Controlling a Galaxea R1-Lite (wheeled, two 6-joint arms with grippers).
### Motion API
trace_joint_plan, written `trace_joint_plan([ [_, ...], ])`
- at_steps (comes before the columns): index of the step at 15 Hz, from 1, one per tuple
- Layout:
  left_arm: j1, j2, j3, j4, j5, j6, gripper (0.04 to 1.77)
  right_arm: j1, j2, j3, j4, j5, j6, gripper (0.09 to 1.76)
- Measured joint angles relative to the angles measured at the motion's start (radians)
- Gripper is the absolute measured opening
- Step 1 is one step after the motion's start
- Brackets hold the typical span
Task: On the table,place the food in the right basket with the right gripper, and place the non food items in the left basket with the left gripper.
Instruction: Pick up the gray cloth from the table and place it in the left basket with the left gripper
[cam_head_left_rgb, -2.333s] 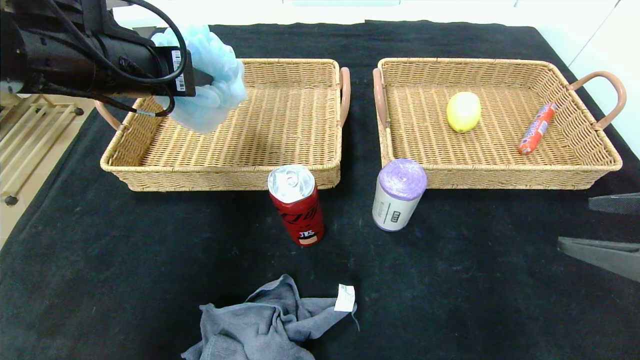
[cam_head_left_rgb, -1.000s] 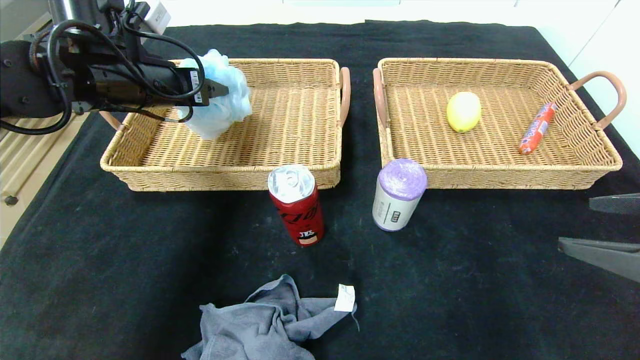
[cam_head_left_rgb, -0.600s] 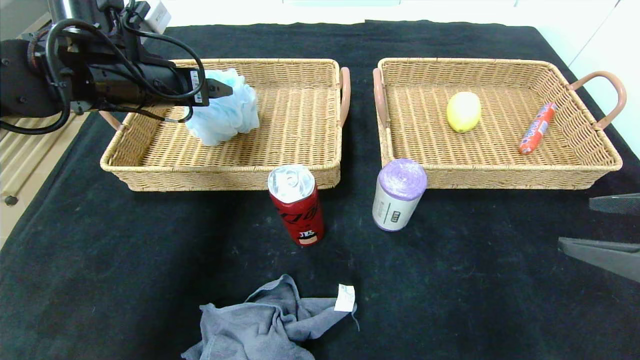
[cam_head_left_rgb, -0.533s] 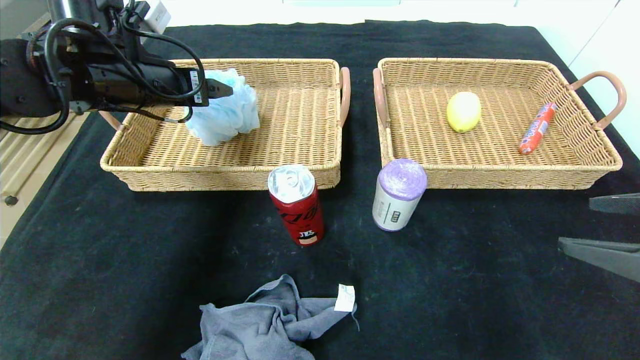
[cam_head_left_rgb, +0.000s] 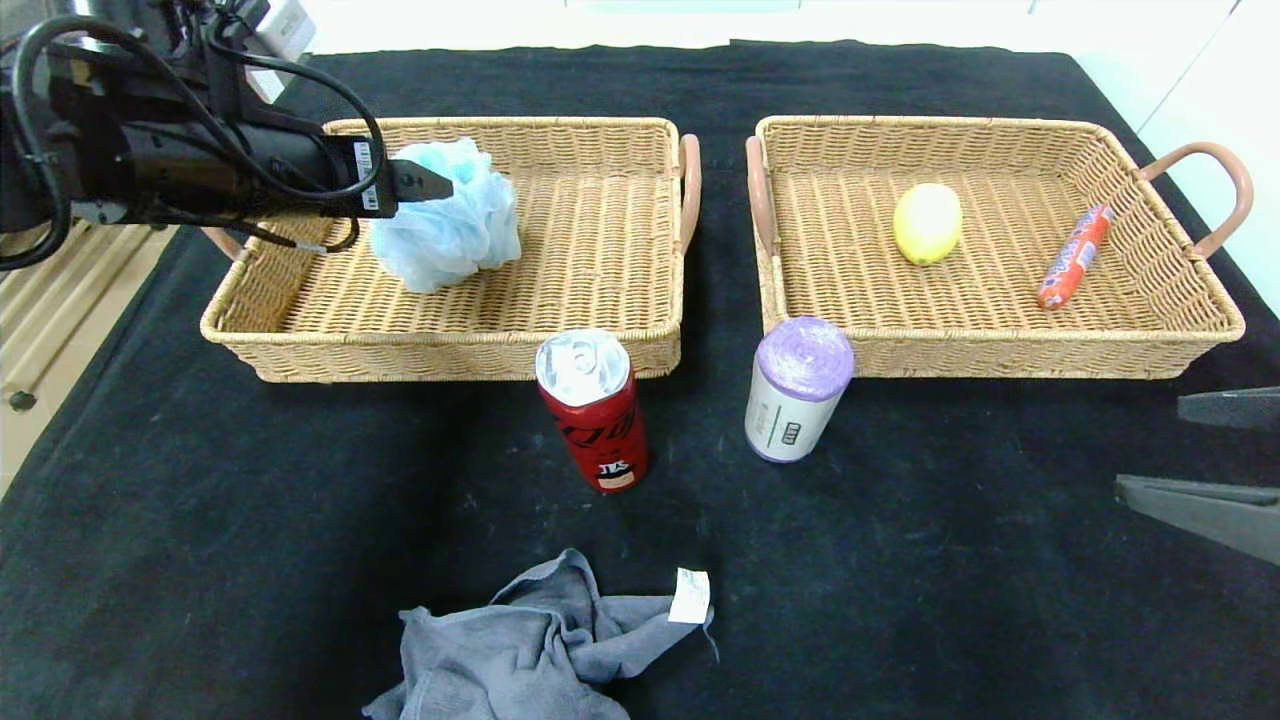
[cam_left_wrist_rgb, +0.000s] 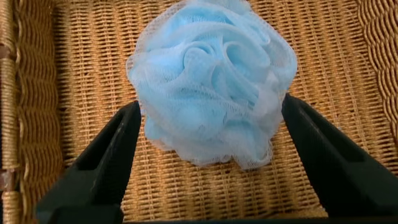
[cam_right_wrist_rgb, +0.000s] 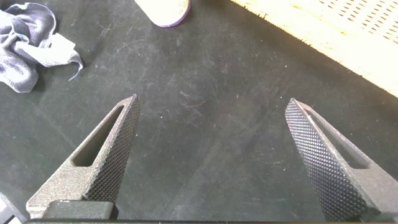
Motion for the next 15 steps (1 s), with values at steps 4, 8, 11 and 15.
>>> trace_joint_plan([
  [4,-0.018,-0.093,0.119,0.0,0.009,0.007,1.68,0.0,0.006,0.001,0.0,0.0,0.0,1.71],
  [8,-0.062,-0.199,0.23,0.0,0.026,0.007,1.69,0.0,0.008,0.002,0.0,0.0,0.0,1.71],
  [11,-0.114,-0.265,0.287,0.053,0.084,0.008,1.7,0.0,0.009,0.0,0.0,0.0,0.0,1.71],
  [15,-0.177,-0.331,0.338,0.216,0.135,0.004,1.7,0.0,0.011,0.001,0.0,0.0,0.0,1.71],
])
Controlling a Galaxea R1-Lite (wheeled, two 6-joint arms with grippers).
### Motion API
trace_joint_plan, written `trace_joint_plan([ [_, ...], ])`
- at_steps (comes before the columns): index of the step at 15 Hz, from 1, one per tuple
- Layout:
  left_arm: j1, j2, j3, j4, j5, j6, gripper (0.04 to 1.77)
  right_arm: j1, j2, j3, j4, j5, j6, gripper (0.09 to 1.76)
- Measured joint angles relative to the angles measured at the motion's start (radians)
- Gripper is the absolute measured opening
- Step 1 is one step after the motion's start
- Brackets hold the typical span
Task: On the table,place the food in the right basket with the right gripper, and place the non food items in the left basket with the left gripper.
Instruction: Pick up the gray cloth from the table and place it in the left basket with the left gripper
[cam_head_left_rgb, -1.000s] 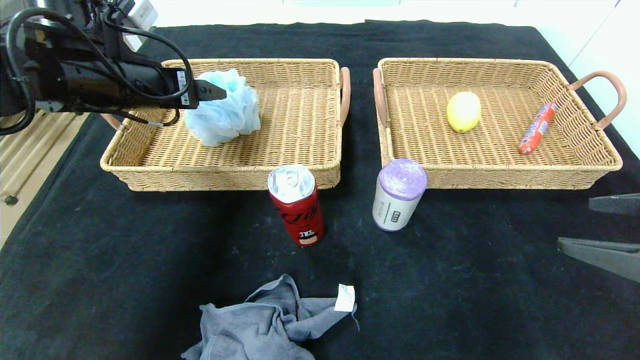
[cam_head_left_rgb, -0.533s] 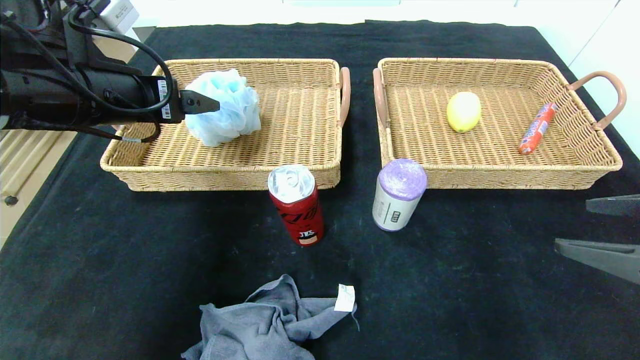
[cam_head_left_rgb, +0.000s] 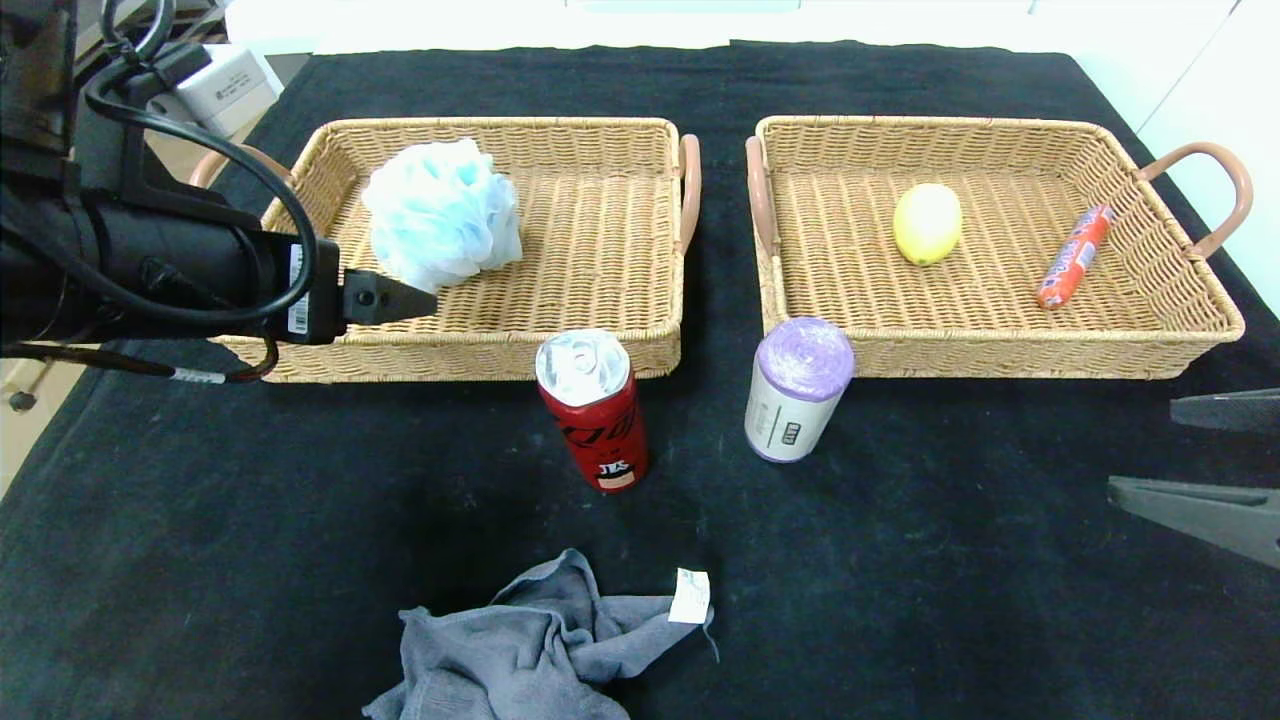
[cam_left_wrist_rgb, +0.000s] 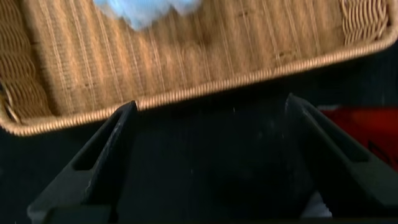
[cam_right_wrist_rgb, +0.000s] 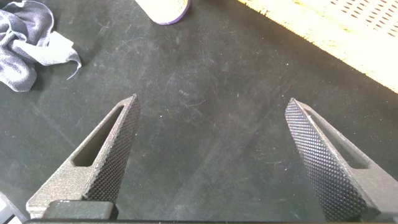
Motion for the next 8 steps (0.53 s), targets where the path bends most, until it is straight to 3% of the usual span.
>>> trace_joint_plan([
  [5,-0.038,-0.069,0.042,0.197,0.004,0.0,1.71,0.0,0.003,0.001,0.0,0.0,0.0,1.71],
  [8,-0.084,-0.104,0.095,0.229,-0.006,0.0,1.71,0.0,0.003,0.001,0.0,0.0,0.0,1.71],
])
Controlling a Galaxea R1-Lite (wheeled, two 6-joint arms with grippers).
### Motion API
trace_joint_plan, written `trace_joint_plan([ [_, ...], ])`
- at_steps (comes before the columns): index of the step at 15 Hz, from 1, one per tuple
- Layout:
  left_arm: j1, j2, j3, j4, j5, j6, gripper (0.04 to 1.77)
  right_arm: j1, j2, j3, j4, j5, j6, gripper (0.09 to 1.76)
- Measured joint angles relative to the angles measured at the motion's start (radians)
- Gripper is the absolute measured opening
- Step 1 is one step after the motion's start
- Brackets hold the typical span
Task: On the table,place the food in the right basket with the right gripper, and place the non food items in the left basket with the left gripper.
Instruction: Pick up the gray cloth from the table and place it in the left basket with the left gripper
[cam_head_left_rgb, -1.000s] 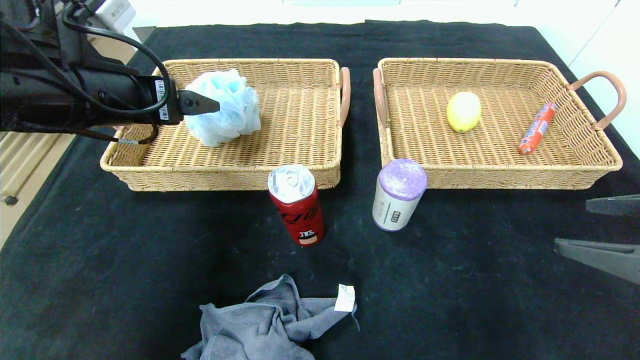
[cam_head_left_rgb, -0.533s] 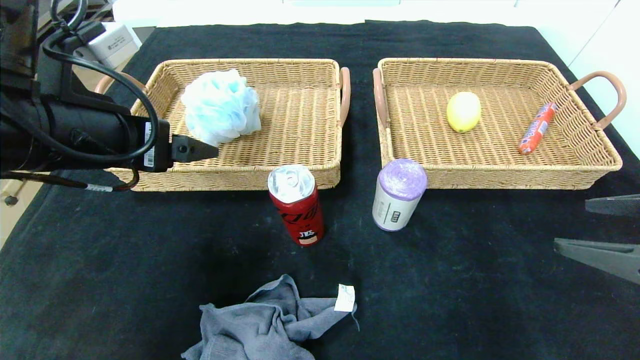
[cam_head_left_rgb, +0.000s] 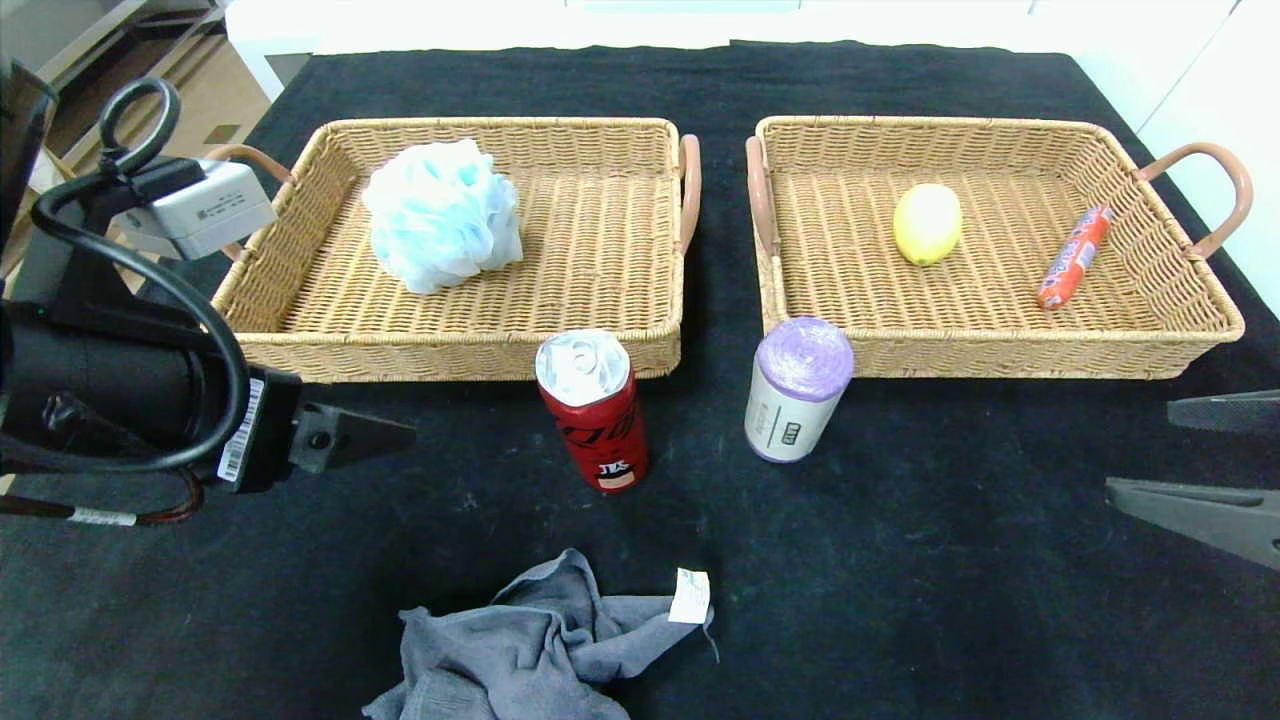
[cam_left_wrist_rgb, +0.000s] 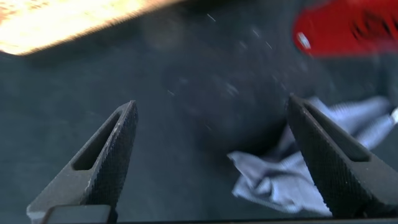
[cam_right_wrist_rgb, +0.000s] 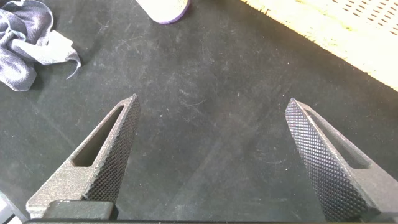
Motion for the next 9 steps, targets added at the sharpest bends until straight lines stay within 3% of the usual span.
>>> trace_joint_plan([
  [9,-0.257,-0.053,0.14,-0.007,0.006,-0.008,1.72,0.0,0.0,0.0,0.0,0.0,0.0,1.71],
])
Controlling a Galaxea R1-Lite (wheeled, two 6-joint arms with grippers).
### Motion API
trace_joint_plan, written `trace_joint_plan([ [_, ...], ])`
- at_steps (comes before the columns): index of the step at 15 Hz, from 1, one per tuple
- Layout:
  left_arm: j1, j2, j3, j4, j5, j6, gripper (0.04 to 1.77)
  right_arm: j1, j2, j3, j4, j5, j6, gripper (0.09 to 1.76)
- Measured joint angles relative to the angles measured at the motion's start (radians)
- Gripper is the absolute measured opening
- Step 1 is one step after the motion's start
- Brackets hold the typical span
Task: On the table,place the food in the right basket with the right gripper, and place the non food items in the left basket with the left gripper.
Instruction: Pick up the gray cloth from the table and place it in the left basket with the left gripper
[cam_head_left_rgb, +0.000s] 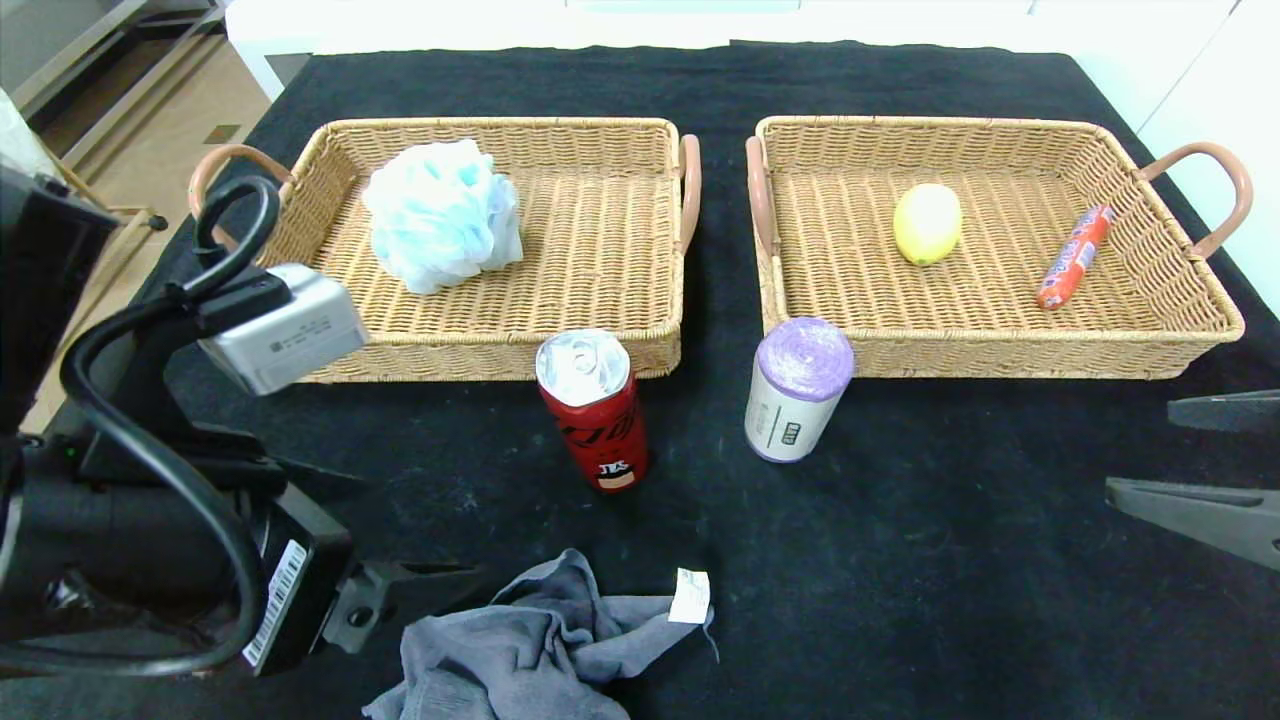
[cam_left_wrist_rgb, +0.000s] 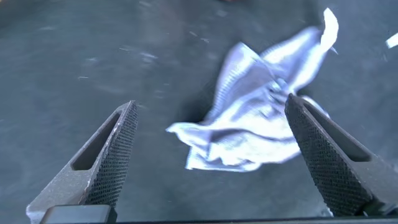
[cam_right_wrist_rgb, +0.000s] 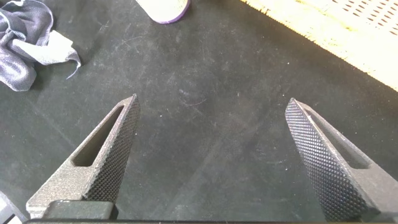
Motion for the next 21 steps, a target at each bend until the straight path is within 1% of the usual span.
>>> trace_joint_plan([
  [2,-0.046,0.001,0.027,-0.002,-0.003,0.002,1.72,0.0,0.0,0.0,0.0,0.0,0.0,1.71],
  [6,-0.117,-0.001,0.085,-0.019,-0.008,0.007,1.72,0.0,0.001,0.0,0.0,0.0,0.0,1.71],
  [7,-0.131,-0.001,0.112,-0.048,-0.008,0.01,1.72,0.0,0.001,0.0,0.0,0.0,0.0,1.71],
  [9,-0.154,-0.002,0.181,-0.161,-0.005,0.04,1.72,0.0,-0.001,0.0,0.0,0.0,0.0,1.71],
  [12,-0.164,0.003,0.29,-0.302,0.0,0.153,1.72,0.0,-0.003,0.001,0.0,0.0,0.0,1.71],
  [13,-0.165,0.005,0.314,-0.337,0.001,0.171,1.72,0.0,-0.003,0.001,0.0,0.0,0.0,1.71],
  [15,-0.166,0.012,0.342,-0.352,0.002,0.177,1.72,0.0,-0.003,0.001,0.0,0.0,0.0,1.71],
  [19,-0.166,0.043,0.366,-0.372,0.005,0.196,1.72,0.0,-0.003,0.004,0.0,0.0,0.0,1.71],
  [21,-0.166,0.062,0.371,-0.378,0.018,0.211,1.72,0.0,-0.003,0.005,0.0,0.001,0.0,1.71],
])
